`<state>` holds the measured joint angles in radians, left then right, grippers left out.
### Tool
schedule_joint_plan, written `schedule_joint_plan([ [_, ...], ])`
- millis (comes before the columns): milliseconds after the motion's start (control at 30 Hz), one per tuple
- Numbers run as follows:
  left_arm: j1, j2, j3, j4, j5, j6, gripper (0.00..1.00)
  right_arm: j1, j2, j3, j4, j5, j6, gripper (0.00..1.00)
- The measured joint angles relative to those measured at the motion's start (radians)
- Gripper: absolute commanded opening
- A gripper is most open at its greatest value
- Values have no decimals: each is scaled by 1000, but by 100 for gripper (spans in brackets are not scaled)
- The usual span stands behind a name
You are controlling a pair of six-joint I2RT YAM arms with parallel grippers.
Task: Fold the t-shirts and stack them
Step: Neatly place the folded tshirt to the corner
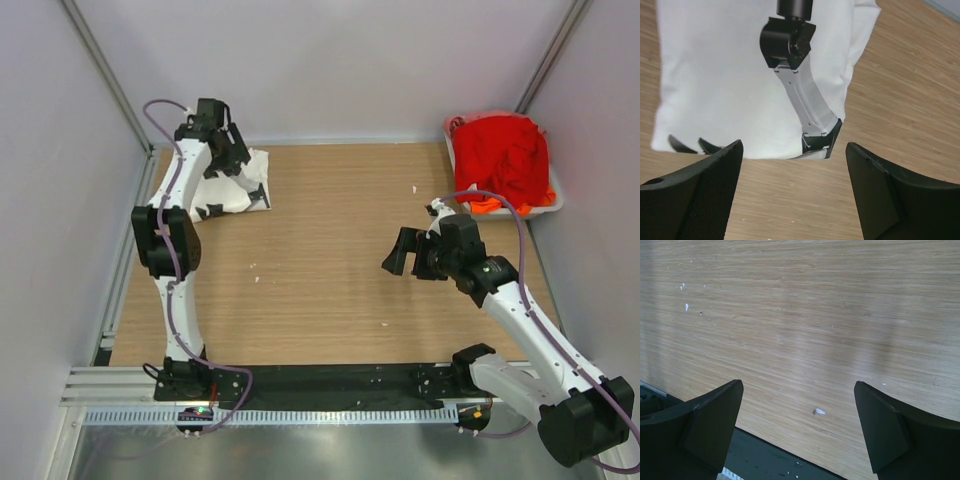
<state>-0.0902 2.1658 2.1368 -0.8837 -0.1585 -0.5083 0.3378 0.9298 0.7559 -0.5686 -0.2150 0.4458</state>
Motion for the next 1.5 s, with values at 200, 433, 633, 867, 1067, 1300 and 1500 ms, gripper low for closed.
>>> schedule_joint_plan([
  [200,25,148,-31,80,119,-75,80,0,-5,0,0,0,0,100],
  [433,35,266,55,56,140,-50,74,0,-8,-1,1,-1,0,100],
  [633,68,303,89,31,142,2,71,0,-16,-3,4,-8,0,100],
  [867,160,359,191,-23,108,79,70,1,-32,-5,8,-22,0,100],
  [1067,249,406,278,-61,91,106,68,1,-40,-6,17,-31,0,100],
  [1300,322,434,327,-76,80,126,70,1,-40,-14,22,-38,0,100],
  [1500,340,453,367,-85,78,124,77,1,-39,-14,23,-43,0,100],
])
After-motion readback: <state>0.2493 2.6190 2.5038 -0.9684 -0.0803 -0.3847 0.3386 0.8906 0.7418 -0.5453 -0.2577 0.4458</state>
